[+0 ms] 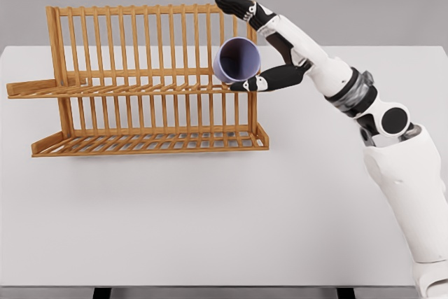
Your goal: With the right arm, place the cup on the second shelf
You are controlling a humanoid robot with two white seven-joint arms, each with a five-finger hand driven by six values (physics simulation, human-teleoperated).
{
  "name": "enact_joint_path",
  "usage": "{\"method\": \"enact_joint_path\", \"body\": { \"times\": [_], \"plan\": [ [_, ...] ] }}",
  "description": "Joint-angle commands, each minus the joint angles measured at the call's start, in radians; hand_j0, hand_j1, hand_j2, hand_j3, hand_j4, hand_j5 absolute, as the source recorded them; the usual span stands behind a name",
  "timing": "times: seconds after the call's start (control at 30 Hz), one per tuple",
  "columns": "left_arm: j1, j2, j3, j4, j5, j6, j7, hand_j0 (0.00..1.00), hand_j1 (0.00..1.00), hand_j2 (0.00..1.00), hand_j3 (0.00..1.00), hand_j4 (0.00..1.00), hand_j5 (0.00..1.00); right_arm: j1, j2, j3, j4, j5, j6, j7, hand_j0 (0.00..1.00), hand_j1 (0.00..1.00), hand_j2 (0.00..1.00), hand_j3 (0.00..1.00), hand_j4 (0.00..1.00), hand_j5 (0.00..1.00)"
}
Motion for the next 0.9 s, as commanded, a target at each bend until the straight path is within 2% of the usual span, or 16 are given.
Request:
{"method": "enact_joint_path", "body": {
  "times": [0.0,0.1,0.13,0.23,0.33,0.43,0.5,0.57,0.73,0.87],
  "plan": [
    [0.0,0.0,0.0,0.0,0.0,0.0,0.0,1.0,1.0,1.0,1.0,1.0,1.0,0.0,-0.008,-0.004,-0.032,-0.009,0.027,0.0,1.0,1.0,1.0,1.0,1.0,1.0],
    [0.0,0.0,0.0,0.0,0.0,0.0,0.0,1.0,1.0,1.0,1.0,1.0,1.0,0.003,-0.048,-0.007,-0.066,-0.017,0.044,0.0,1.0,1.0,1.0,1.0,1.0,1.0],
    [0.0,0.0,0.0,0.0,0.0,0.0,0.0,1.0,1.0,1.0,1.0,1.0,1.0,0.011,-0.072,-0.011,-0.09,-0.02,0.059,0.0,1.0,1.0,1.0,1.0,1.0,1.0],
    [0.0,0.0,0.0,0.0,0.0,0.0,0.0,1.0,1.0,1.0,1.0,1.0,1.0,0.015,-0.169,-0.013,-0.104,-0.104,0.059,0.0,1.0,1.0,1.0,1.0,1.0,1.0],
    [0.0,0.0,0.0,0.0,0.0,0.0,0.0,1.0,1.0,1.0,1.0,1.0,1.0,0.077,-0.226,-0.086,-0.152,-0.143,0.057,0.0,1.0,1.0,1.0,1.0,1.0,1.0],
    [0.0,0.0,0.0,0.0,0.0,0.0,0.0,1.0,1.0,1.0,1.0,1.0,1.0,0.167,-0.298,-0.155,-0.19,-0.189,0.054,0.0,1.0,1.0,1.0,1.0,1.0,1.0],
    [0.0,0.0,0.0,0.0,0.0,0.0,0.0,1.0,1.0,1.0,1.0,1.0,1.0,0.235,-0.309,-0.228,-0.193,-0.19,0.051,0.0,1.0,1.0,1.0,1.0,1.0,1.0],
    [0.0,0.0,0.0,0.0,0.0,0.0,0.0,1.0,1.0,1.0,1.0,1.0,1.0,0.273,-0.31,-0.257,-0.195,-0.189,0.048,0.0,1.0,1.0,1.0,1.0,1.0,1.0],
    [0.0,0.0,0.0,0.0,0.0,0.0,0.0,1.0,1.0,1.0,1.0,1.0,1.0,0.299,-0.37,-0.283,-0.193,-0.19,0.05,0.0,1.0,1.0,1.0,1.0,1.0,1.0],
    [0.0,0.0,0.0,0.0,0.0,0.0,0.0,1.0,1.0,1.0,1.0,1.0,1.0,0.301,-0.372,-0.278,-0.192,-0.19,0.05,0.0,1.0,1.0,1.0,1.0,1.0,1.0]
  ]
}}
